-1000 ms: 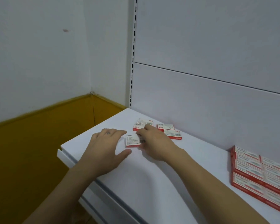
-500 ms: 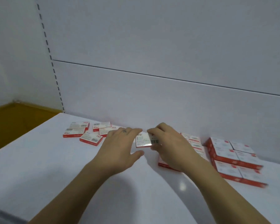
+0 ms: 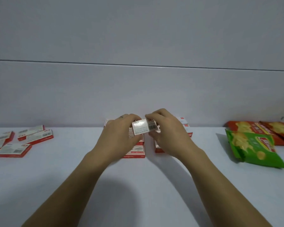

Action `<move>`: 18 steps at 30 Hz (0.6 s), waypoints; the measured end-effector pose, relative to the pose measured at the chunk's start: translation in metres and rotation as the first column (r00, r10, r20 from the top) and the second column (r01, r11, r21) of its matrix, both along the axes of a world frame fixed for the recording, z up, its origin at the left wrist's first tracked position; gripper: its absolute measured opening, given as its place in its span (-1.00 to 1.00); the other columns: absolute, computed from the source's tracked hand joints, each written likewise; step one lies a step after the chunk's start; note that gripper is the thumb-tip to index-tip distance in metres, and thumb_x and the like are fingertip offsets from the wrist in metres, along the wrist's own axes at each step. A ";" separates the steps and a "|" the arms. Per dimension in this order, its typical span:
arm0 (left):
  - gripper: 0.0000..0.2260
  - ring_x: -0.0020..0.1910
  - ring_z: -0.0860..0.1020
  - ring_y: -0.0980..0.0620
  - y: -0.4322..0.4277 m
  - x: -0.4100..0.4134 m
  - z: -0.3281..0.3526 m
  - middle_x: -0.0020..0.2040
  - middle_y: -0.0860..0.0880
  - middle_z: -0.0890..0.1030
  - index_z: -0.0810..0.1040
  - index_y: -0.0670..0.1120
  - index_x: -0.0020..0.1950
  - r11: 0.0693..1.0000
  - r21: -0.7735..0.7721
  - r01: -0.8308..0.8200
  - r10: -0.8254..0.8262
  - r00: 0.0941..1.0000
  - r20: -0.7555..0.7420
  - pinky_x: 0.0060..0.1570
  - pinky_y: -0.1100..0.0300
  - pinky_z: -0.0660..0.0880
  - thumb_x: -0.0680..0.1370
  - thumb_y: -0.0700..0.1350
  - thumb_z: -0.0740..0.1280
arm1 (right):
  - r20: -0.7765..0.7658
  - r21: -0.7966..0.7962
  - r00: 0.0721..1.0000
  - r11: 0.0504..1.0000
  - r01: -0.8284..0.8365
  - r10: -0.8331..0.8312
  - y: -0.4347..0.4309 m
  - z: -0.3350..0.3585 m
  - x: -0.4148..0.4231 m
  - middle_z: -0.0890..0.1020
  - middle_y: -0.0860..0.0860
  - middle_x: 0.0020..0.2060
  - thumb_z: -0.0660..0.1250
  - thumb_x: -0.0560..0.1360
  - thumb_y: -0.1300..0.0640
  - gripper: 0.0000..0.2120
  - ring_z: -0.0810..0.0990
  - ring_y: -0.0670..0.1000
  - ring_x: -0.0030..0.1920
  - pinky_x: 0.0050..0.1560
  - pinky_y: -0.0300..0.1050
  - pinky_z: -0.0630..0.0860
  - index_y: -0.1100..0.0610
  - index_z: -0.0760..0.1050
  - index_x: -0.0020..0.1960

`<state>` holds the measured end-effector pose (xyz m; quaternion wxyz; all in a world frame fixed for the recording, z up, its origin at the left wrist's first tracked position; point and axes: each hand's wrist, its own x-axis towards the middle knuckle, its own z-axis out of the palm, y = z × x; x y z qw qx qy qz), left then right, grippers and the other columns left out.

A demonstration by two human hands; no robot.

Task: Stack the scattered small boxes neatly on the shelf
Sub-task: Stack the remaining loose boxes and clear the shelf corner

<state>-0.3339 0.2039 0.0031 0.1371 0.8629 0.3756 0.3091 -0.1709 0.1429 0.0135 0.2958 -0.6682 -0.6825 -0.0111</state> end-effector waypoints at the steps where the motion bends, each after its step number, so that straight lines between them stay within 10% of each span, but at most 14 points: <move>1: -0.70 -0.05 0.51 0.16 -0.001 0.005 -0.002 0.00 0.17 0.57 0.47 0.16 0.12 1.000 -0.010 0.003 -0.002 1.000 0.018 -0.06 0.17 0.48 0.42 0.02 0.44 | -0.041 0.020 0.999 1.000 -0.001 0.002 -0.002 -0.001 0.004 0.50 -0.02 0.16 0.43 0.44 0.22 -0.56 0.53 0.01 0.09 0.09 -0.13 0.48 0.09 0.49 0.30; 11: -0.63 0.01 0.51 0.21 -0.019 0.007 -0.034 0.09 0.17 0.58 0.50 0.12 0.18 0.998 -0.059 -0.002 0.009 0.991 0.131 -0.12 0.53 0.39 0.41 0.04 0.48 | -0.259 0.073 0.966 0.997 0.008 0.011 -0.023 -0.022 0.013 0.65 -0.07 0.10 0.40 0.45 0.24 -0.61 0.62 -0.06 0.02 0.14 -0.05 0.52 0.04 0.53 0.26; 18: -0.64 0.02 0.55 0.13 -0.029 0.007 -0.033 0.05 0.15 0.59 0.51 0.06 0.17 0.998 -0.049 0.027 -0.013 0.963 0.270 0.03 0.07 0.53 0.41 -0.07 0.49 | -0.388 0.027 0.921 0.999 -0.023 0.032 -0.029 -0.025 0.000 0.54 -0.20 0.14 0.47 0.40 0.03 -0.49 0.55 -0.21 0.00 0.02 -0.37 0.43 -0.05 0.45 0.32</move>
